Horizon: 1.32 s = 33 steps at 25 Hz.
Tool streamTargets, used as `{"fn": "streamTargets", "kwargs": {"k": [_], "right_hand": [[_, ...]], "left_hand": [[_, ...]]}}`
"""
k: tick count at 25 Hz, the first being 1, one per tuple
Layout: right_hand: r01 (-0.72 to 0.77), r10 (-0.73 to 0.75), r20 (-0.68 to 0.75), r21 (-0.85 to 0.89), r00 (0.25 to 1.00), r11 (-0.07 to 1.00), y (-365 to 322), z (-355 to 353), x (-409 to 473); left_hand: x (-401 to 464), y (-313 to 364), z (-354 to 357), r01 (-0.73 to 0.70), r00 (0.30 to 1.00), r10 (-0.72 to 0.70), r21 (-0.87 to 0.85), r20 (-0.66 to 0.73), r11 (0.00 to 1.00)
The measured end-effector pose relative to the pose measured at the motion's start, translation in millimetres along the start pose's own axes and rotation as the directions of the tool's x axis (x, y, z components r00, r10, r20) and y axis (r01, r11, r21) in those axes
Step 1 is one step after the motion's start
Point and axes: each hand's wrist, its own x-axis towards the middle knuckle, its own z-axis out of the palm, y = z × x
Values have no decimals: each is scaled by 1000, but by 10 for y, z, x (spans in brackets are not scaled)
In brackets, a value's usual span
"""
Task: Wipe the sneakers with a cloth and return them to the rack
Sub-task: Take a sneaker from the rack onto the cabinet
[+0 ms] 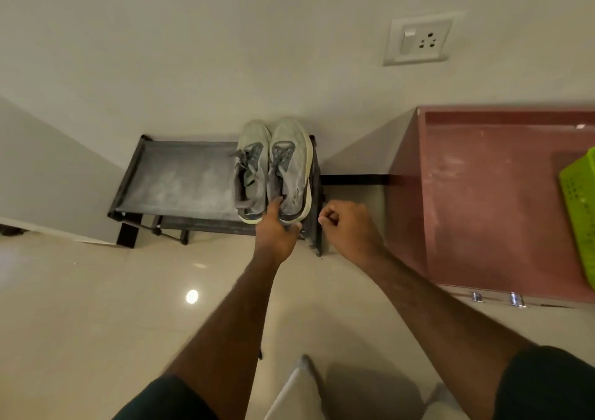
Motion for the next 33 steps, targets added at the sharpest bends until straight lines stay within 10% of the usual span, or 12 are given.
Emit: {"fn": "streamTargets", "kwargs": {"k": [6, 17, 33], "right_hand": [[83, -77, -119, 45, 990, 996, 526, 222, -178], [309, -305, -463, -70, 832, 948, 1241, -1034, -1435], [-26, -2, -485, -51, 874, 998, 2539, -2081, -1972]], "left_hand": [[339, -235, 413, -148, 913, 144, 20, -381, 989], [-1480, 348, 1314, -715, 624, 578, -86, -526, 693], [-1965, 920, 2827, -619, 760, 574, -71, -304, 782]]}}
